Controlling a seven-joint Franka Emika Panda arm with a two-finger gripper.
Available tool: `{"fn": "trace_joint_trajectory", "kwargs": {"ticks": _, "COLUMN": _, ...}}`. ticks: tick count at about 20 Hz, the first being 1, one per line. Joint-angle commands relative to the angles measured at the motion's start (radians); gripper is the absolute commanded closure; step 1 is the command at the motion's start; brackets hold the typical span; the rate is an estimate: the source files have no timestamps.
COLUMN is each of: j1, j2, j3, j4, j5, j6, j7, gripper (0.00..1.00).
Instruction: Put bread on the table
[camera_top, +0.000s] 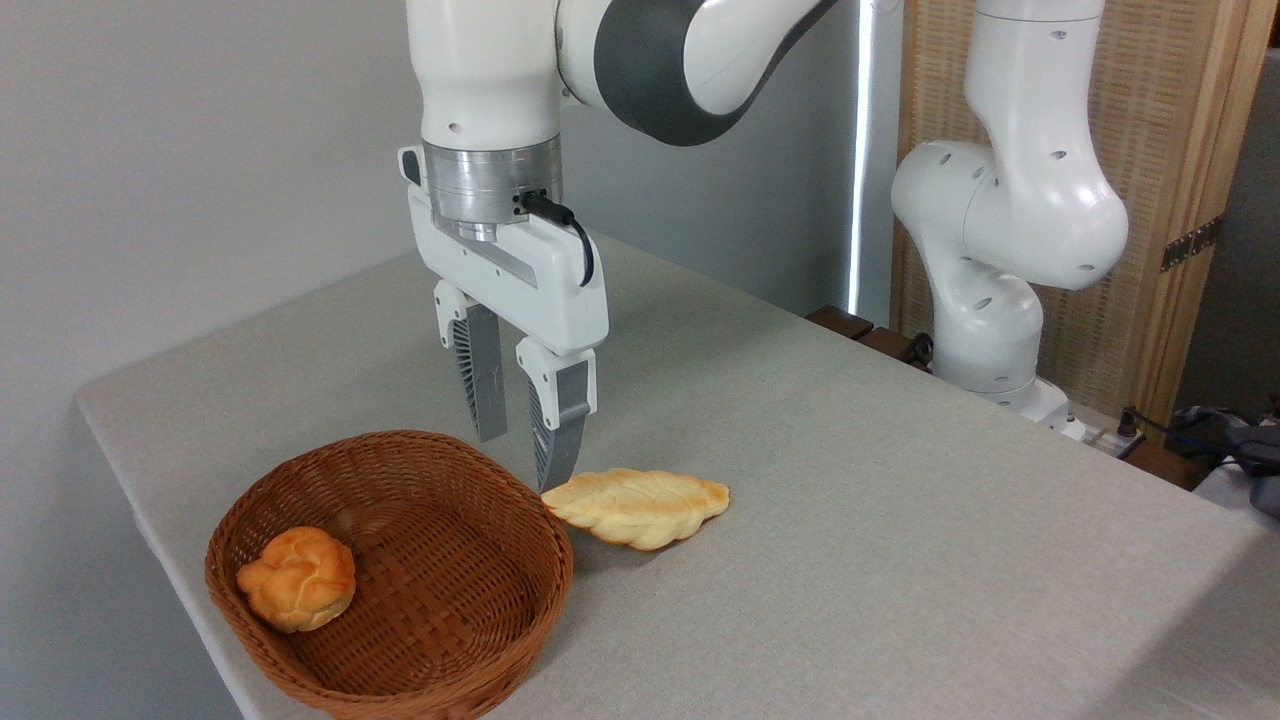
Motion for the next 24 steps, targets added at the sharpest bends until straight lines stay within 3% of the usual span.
{"fn": "trace_joint_trajectory", "kwargs": {"ticks": 1, "j1": -0.007, "j2": 0.005, "j3": 0.011, "j4": 0.000, "j5": -0.016, "j6": -0.007, "j7": 0.012, "gripper": 0.00}}
{"fn": "trace_joint_trajectory", "kwargs": {"ticks": 7, "j1": -0.007, "j2": 0.005, "j3": 0.001, "j4": 0.013, "j5": -0.005, "j6": -0.004, "j7": 0.019, "gripper": 0.00}}
{"fn": "trace_joint_trajectory", "kwargs": {"ticks": 11, "j1": -0.009, "j2": 0.002, "j3": 0.000, "j4": 0.013, "j5": -0.014, "j6": -0.016, "j7": 0.088, "gripper": 0.00}}
{"fn": "trace_joint_trajectory", "kwargs": {"ticks": 24, "j1": -0.010, "j2": 0.002, "j3": -0.005, "j4": 0.011, "j5": -0.017, "j6": -0.016, "j7": 0.059, "gripper": 0.00}}
